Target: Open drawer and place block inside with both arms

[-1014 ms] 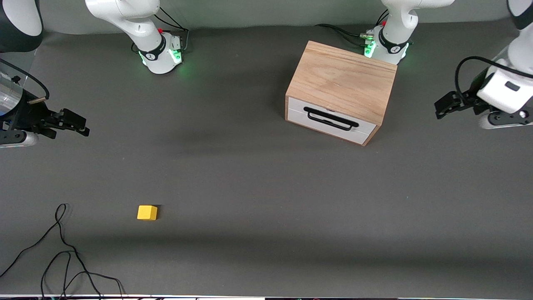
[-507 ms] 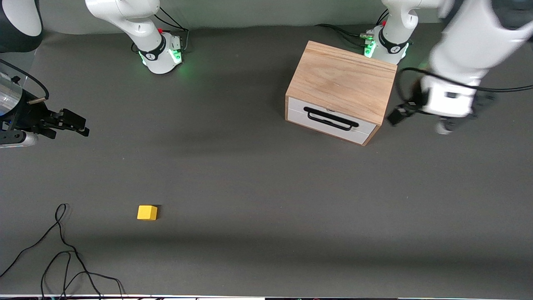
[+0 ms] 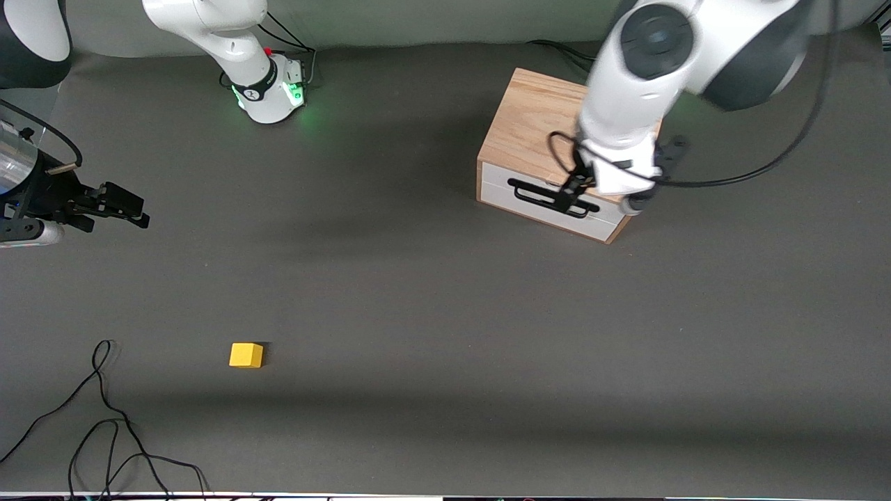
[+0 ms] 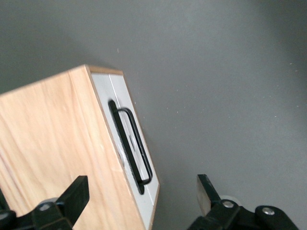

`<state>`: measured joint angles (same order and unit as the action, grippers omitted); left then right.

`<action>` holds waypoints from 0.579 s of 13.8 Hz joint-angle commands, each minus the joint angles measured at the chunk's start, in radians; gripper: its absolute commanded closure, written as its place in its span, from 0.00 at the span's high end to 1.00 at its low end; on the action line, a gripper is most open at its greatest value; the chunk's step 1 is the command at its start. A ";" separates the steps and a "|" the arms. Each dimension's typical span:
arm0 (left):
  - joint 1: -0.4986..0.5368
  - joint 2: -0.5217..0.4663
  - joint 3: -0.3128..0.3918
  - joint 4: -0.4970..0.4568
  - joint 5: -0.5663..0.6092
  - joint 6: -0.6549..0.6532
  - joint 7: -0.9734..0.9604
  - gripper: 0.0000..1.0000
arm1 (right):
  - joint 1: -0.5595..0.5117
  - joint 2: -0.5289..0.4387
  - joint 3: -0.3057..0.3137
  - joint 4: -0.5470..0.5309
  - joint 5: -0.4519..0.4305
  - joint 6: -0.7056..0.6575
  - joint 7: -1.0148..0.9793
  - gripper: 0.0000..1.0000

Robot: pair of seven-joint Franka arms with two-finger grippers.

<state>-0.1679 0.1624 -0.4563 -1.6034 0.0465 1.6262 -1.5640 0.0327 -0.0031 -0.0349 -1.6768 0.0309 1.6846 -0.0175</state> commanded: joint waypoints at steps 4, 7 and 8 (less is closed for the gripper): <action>-0.041 0.107 0.005 0.028 0.029 0.034 -0.108 1.00 | 0.000 0.000 0.000 0.000 -0.006 0.006 -0.015 1.00; -0.039 0.190 0.008 0.025 0.036 0.049 -0.108 1.00 | 0.000 -0.001 -0.002 0.000 -0.006 0.006 -0.015 1.00; -0.038 0.209 0.008 0.019 0.036 0.061 -0.108 1.00 | 0.000 -0.001 -0.002 0.000 -0.006 0.006 -0.015 1.00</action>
<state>-0.2024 0.3164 -0.4452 -1.6003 0.0665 1.6708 -1.6485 0.0326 -0.0003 -0.0349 -1.6766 0.0309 1.6851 -0.0175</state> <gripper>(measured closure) 0.000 0.000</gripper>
